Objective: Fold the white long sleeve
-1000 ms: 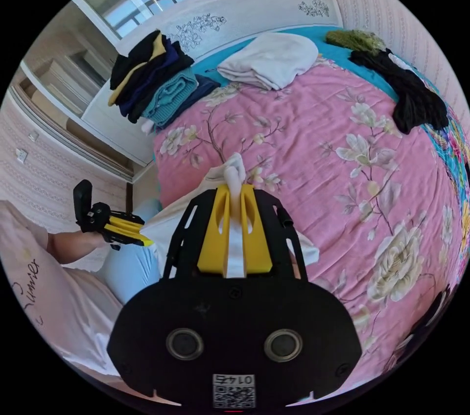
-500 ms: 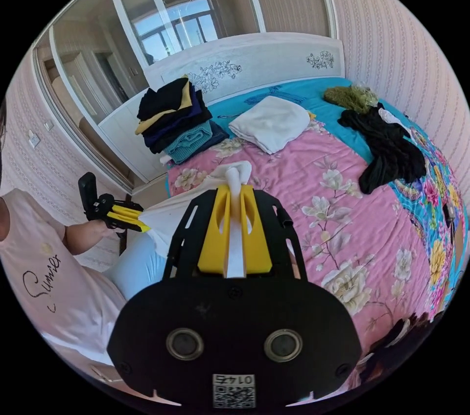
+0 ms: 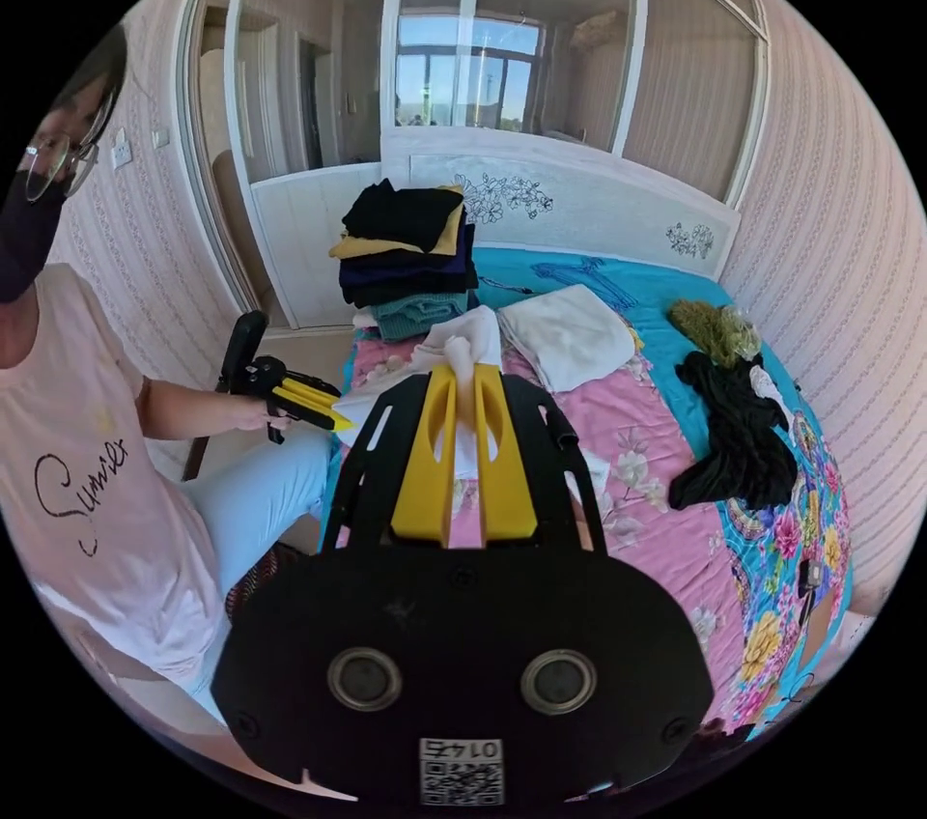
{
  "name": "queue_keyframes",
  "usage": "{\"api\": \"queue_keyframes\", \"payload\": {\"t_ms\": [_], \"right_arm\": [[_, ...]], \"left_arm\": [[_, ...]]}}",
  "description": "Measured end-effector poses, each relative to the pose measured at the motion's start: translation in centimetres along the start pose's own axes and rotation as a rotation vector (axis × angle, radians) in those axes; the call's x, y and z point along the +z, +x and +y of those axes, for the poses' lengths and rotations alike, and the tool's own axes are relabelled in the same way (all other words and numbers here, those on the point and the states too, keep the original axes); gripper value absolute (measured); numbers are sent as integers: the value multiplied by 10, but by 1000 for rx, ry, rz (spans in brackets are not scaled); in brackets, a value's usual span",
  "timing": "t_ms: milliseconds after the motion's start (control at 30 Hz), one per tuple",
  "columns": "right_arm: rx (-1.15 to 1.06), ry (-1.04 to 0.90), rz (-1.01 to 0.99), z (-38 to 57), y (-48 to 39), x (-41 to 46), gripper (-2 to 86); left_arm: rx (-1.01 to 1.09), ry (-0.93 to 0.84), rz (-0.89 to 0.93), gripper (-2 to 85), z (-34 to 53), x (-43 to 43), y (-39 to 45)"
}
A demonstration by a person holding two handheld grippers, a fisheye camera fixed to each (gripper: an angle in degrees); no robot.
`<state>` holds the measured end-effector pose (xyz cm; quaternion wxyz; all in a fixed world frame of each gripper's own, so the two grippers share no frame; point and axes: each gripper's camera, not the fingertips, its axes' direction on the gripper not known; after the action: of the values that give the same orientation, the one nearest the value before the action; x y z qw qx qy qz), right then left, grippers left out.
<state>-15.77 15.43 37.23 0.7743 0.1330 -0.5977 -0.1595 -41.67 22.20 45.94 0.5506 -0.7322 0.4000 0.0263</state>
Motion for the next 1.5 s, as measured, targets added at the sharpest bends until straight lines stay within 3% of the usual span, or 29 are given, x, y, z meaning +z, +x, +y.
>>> {"api": "queue_keyframes", "payload": {"t_ms": [133, 300, 567, 800, 967, 1067, 1200, 1367, 1500], "right_arm": [[74, -45, 13, 16, 6, -2, 12], [226, -166, -19, 39, 64, 61, 12], [302, -87, 59, 48, 157, 131, 15], [311, -47, 95, -59, 275, 206, 17], [269, -65, 114, -126, 297, 260, 25], [268, -141, 189, -143, 312, 315, 44], [458, -135, 122, -112, 328, 409, 102], [353, -221, 101, -31, 309, 459, 106], [365, -218, 100, 57, 313, 443, 98]], "left_arm": [[33, 48, 116, 33, 2, -26, 12], [20, 3, 104, 26, -29, -24, -4], [68, 0, 104, 22, -97, 25, -16], [-63, 193, 40, 14, -199, 31, -91], [-103, 253, 27, 18, -244, 4, -133], [-174, 242, -155, 30, -259, 13, -167], [-420, 83, -354, 55, -247, 58, -225], [-241, 183, -484, 50, -225, 41, -178], [-209, 210, -432, 36, -214, 36, -152]]}}
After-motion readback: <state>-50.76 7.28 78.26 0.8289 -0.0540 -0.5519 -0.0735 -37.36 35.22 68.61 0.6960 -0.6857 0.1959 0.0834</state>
